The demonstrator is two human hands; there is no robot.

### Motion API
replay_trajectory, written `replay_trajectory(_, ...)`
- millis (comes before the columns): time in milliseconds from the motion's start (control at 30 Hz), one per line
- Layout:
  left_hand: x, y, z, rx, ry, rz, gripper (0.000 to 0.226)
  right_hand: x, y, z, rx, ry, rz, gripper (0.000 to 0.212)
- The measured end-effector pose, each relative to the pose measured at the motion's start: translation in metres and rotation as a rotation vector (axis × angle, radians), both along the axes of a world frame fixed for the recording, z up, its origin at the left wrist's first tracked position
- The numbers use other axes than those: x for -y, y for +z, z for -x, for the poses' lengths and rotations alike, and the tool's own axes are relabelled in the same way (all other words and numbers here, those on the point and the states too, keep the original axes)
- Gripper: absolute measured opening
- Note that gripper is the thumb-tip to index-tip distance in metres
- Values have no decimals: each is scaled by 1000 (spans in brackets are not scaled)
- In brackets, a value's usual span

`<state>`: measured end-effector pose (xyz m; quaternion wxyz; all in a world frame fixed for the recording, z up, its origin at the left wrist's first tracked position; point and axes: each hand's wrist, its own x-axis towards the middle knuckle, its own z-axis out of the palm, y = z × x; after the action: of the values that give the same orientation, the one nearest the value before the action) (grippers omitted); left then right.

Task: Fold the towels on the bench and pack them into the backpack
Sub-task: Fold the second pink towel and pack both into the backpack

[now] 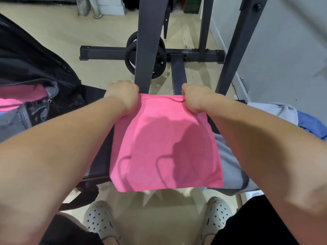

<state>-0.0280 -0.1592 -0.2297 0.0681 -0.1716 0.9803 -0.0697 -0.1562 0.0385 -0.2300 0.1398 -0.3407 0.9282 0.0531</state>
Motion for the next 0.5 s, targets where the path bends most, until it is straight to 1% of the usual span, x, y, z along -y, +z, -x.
replay_trajectory(67,4,10,9,-75,4,11,33,3,6,8,-67,15,16,23)
replay_trajectory(233,9,32,15,-311,16,87,29,-4,27,19,-246,-28,289,21)
replay_trajectory(333,10,33,4,-428,16,5,22,-11,36,11,-307,-24,371,16)
replay_trajectory(500,-3,27,-46,-618,-24,-185,11,-46,43,-20,-281,38,517,14)
